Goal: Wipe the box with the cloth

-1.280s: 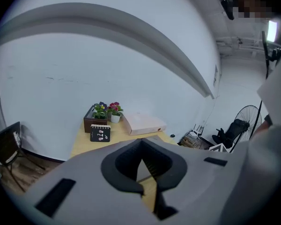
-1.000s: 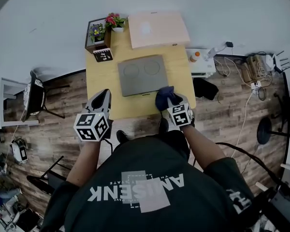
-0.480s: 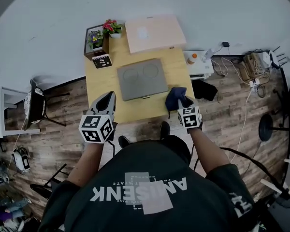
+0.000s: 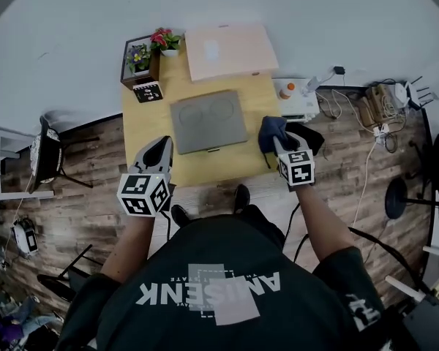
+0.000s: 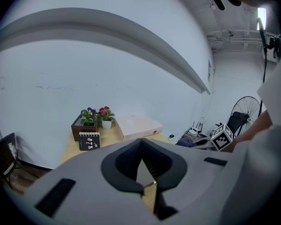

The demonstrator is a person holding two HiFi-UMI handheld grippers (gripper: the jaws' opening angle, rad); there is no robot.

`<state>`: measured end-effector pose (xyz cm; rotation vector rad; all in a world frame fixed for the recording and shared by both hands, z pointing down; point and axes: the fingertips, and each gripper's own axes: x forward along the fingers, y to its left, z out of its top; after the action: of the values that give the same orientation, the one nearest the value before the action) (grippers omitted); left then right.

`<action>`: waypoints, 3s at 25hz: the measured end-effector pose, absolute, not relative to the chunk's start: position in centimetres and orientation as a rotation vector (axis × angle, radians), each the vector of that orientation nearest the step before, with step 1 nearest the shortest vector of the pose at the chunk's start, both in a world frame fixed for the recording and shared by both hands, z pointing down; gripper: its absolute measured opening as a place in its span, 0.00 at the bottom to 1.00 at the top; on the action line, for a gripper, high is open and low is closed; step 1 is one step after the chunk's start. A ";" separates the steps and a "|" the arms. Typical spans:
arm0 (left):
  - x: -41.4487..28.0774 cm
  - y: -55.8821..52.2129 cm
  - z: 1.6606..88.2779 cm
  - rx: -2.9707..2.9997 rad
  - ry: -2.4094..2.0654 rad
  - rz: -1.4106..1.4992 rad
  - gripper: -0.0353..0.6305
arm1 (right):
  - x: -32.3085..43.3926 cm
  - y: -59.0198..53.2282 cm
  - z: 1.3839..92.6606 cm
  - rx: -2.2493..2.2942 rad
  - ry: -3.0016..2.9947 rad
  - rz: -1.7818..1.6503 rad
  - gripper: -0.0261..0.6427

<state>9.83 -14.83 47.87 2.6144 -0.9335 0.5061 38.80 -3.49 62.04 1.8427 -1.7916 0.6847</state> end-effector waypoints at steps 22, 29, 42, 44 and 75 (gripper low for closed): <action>2.2 -13.8 49.0 2.252 -1.575 0.481 0.05 | 38.7 -21.0 66.2 1.465 -2.099 0.612 0.19; 1.8 -13.6 48.8 2.291 -1.506 0.469 0.05 | 36.8 -19.0 66.9 1.412 -2.128 0.673 0.19; 0.5 -14.3 48.6 2.394 -1.321 0.526 0.05 | 34.2 -12.2 67.0 1.435 -2.097 0.783 0.19; 0.3 -14.3 48.8 2.402 -1.288 0.533 0.05 | 33.7 -10.9 66.9 1.443 -2.105 0.813 0.19; -0.7 -17.3 46.9 2.680 -0.851 0.531 0.05 | 30.5 -1.6 59.5 1.853 -1.935 0.908 0.19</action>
<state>-0.74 -17.34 46.92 2.6799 -0.8510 0.5315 30.47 -1.58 59.55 1.8534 -1.9349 0.9082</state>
